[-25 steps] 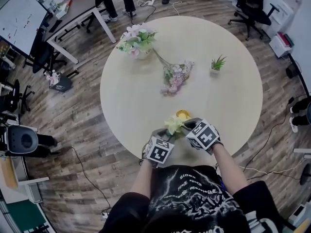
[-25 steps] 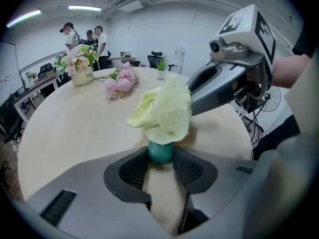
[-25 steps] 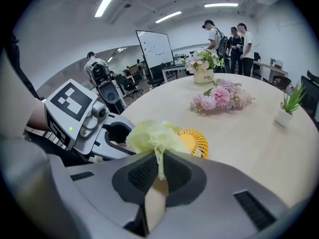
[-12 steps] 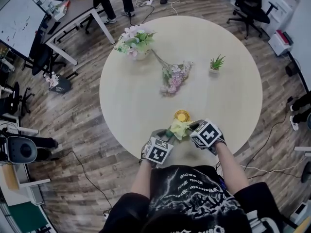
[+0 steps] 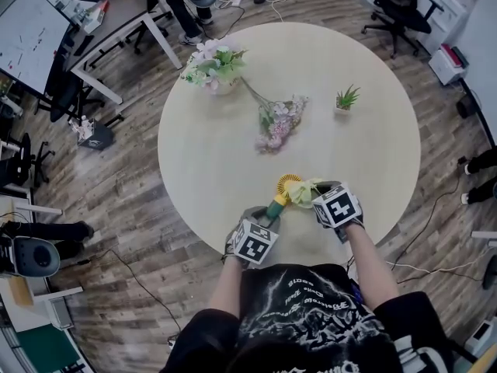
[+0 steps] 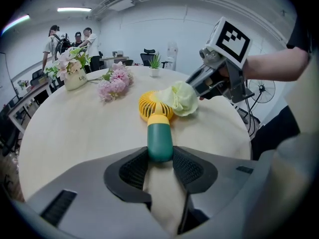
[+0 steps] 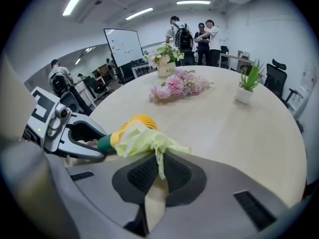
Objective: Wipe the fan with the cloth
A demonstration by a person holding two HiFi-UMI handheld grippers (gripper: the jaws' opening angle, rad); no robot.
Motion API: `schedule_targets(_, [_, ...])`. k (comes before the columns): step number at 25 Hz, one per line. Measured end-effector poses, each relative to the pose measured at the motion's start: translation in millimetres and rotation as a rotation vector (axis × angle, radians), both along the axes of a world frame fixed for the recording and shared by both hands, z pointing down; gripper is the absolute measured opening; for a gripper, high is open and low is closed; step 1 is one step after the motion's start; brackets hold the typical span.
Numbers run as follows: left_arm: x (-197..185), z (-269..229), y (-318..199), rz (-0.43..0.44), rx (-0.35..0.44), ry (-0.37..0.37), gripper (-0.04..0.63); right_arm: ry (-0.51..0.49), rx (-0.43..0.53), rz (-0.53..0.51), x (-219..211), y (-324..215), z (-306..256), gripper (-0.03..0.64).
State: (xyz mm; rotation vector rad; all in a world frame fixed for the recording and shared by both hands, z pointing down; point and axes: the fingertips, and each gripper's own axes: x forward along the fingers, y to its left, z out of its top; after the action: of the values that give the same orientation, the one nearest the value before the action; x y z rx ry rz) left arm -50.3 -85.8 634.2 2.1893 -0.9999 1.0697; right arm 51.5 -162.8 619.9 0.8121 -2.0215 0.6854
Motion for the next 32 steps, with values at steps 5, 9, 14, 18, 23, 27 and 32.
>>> schedule_targets(5, [1, 2, 3, 0.028, -0.001, -0.017, 0.176, 0.029, 0.046, 0.030, 2, -19, 0, 0.032])
schedule_targets(9, [2, 2, 2, 0.063, 0.010, -0.041, 0.176, 0.045, 0.068, 0.024, 3, -39, -1, 0.031])
schedule_targets(14, [1, 2, 2, 0.072, 0.007, -0.035, 0.176, 0.037, 0.096, -0.052, -17, -59, -13, 0.031])
schedule_targets(18, [3, 1, 1, 0.081, 0.005, -0.036, 0.176, 0.040, 0.091, -0.089, -39, -62, -16, 0.031])
schedule_targets(23, [1, 1, 1, 0.074, 0.000, -0.027, 0.176, 0.068, 0.124, -0.281, -69, -49, -25, 0.028])
schedule_targets(27, [1, 2, 2, 0.071, -0.001, -0.035, 0.176, 0.131, 0.147, -0.432, -81, -34, -26, 0.029])
schedule_targets(32, [1, 1, 2, 0.068, 0.009, -0.046, 0.175, 0.123, 0.126, -0.584, -96, -12, -32, 0.029])
